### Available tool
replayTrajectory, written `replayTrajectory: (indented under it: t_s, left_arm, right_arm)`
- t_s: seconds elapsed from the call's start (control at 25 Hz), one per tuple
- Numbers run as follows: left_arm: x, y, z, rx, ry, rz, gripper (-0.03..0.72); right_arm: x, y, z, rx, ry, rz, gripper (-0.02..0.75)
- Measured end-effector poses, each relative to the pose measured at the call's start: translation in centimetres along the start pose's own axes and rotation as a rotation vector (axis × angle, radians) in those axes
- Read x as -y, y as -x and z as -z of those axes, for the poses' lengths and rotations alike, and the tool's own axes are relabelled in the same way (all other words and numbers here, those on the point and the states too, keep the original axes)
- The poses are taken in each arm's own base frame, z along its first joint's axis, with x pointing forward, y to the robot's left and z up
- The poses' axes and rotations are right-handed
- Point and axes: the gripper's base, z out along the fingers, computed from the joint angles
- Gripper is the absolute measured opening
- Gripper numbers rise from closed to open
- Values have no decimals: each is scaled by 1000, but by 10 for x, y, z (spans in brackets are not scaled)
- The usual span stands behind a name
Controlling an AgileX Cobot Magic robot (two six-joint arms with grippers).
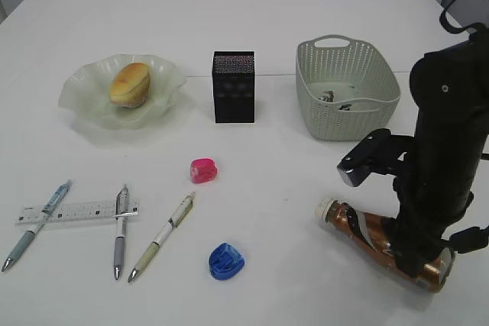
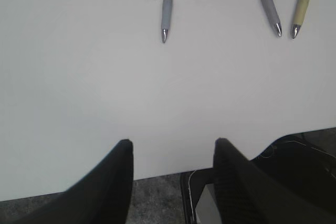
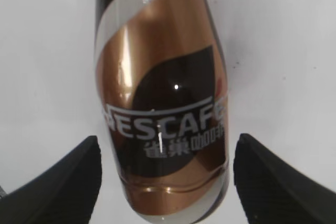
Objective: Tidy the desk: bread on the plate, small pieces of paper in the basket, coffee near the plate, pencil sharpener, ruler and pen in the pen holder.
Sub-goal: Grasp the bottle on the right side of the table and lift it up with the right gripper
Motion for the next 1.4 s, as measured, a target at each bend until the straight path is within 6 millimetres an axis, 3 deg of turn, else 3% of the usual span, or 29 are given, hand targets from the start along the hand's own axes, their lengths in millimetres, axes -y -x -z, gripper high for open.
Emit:
replayTrajectory:
  t_s: [0.36,0.84,1.12,1.4]
  left_arm:
    - [0,-2,0,-21,3,0,361]
    - [0,-4,0,-45,5,0,361]
    - [-1,-5,0,-51,6,0,361]
    - [-1,-5,0,-51,6,0,361]
  right_arm:
    - [0,2,-7,-2,2,2,604]
    - [1,8,-31,-56,28,-20,604]
    - [2,8,-33,-64,14,-18,601]
    - [3,7,-33,-65,10,-14,517]
